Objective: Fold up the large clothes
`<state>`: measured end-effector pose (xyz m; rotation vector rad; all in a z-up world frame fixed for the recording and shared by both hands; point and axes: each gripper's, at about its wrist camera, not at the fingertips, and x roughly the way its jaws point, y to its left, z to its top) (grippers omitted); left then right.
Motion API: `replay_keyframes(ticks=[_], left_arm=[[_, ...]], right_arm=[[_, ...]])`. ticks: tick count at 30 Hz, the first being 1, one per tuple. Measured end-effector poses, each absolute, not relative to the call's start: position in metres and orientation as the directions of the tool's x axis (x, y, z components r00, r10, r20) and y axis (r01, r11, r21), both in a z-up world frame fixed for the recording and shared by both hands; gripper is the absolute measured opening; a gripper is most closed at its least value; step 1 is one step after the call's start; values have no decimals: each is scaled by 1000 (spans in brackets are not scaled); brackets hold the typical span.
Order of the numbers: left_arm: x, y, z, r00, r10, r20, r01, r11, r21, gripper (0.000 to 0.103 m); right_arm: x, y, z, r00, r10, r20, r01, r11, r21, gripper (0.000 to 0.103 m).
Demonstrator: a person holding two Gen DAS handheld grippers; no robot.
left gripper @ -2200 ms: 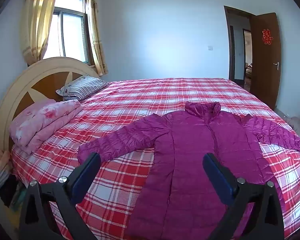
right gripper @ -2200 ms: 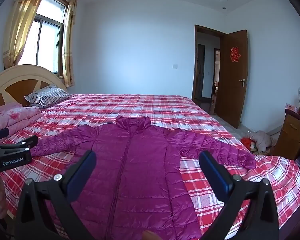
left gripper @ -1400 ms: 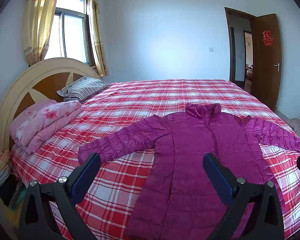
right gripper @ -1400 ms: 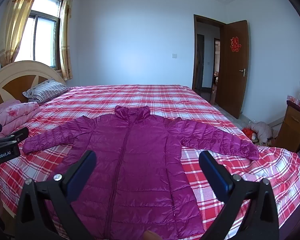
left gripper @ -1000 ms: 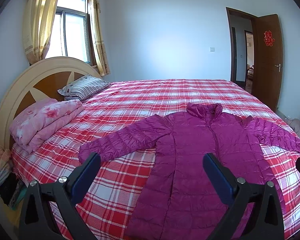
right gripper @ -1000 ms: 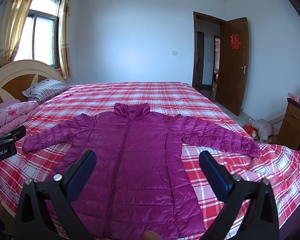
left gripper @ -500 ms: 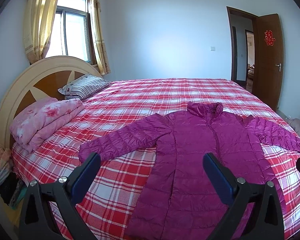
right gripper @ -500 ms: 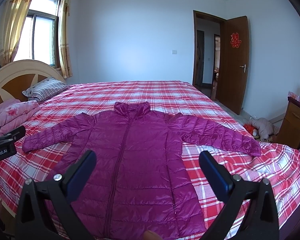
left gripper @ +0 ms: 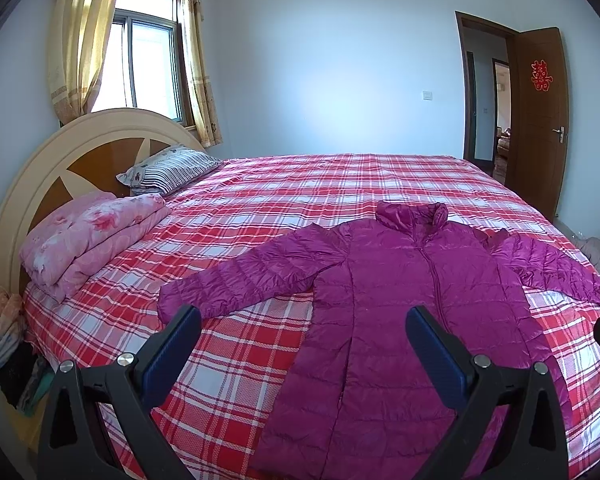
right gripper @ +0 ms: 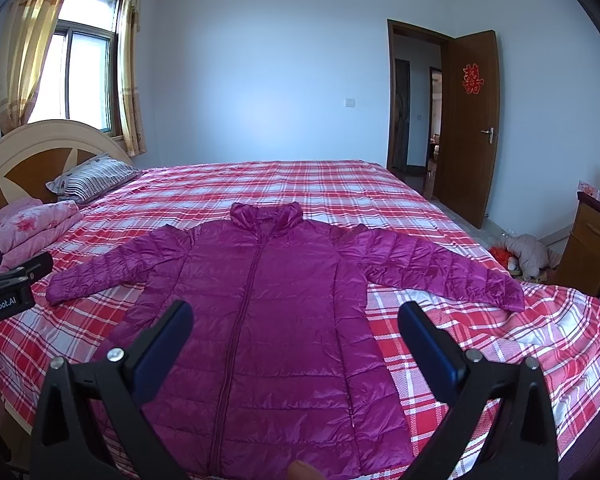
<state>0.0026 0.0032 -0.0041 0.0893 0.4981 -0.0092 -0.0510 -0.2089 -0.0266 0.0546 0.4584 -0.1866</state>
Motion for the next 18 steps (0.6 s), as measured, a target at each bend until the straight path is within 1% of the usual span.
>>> replay_keyframes(ticks=[18], left_arm=[[4,5,-6,876,14,-481,29,996,82,102]], right_arm=[[-49,-207,-28,879,-159,-449,185,983,16,103]])
